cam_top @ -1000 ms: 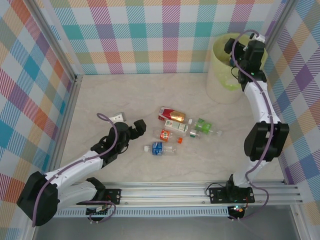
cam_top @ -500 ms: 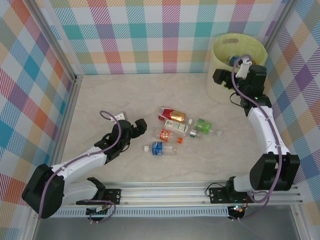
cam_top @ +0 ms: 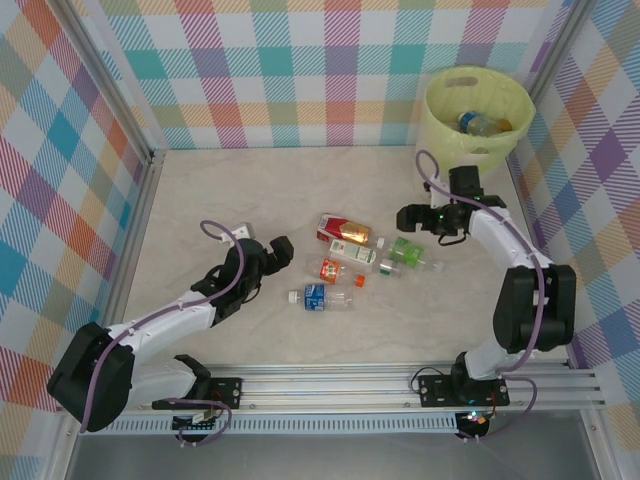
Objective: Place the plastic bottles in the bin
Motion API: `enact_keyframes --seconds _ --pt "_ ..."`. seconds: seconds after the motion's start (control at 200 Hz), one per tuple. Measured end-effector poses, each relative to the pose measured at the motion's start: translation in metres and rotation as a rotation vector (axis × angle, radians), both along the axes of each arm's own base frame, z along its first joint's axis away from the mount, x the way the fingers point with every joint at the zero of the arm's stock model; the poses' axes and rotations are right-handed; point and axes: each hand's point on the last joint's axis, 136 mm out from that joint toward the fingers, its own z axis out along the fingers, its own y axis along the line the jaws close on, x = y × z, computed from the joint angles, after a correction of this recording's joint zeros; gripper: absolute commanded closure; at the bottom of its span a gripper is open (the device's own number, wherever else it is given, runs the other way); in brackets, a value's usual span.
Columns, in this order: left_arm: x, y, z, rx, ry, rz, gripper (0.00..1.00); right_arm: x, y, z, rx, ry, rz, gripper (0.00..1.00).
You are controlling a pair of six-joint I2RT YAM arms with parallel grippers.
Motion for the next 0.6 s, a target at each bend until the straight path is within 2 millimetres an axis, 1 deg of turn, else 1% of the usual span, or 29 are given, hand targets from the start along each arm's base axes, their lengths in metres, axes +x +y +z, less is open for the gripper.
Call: enact_keyframes --seconds 0.095,0.19,0.34,0.48,0.6 --pt "0.0 0.0 0.0 -0.006 0.002 0.004 0.0 -0.01 0.005 -0.019 -0.064 0.056 0.075 0.02" --pt "0.0 0.0 0.0 -0.006 0.002 0.005 0.0 -0.019 -0.001 -0.035 -0.139 0.109 0.128 0.0" --pt "0.001 0.001 0.0 -0.009 0.003 0.008 0.0 -0.031 -0.007 -0.06 -0.229 0.185 0.211 0.0" --pt "0.002 -0.001 -0.004 -0.006 0.017 0.004 0.0 -0.034 -0.004 -0.077 -0.269 0.217 0.257 0.0" --pt "0.004 -0.004 -0.006 -0.009 0.026 -0.002 0.0 -0.03 -0.006 -0.087 -0.304 0.238 0.255 0.0"
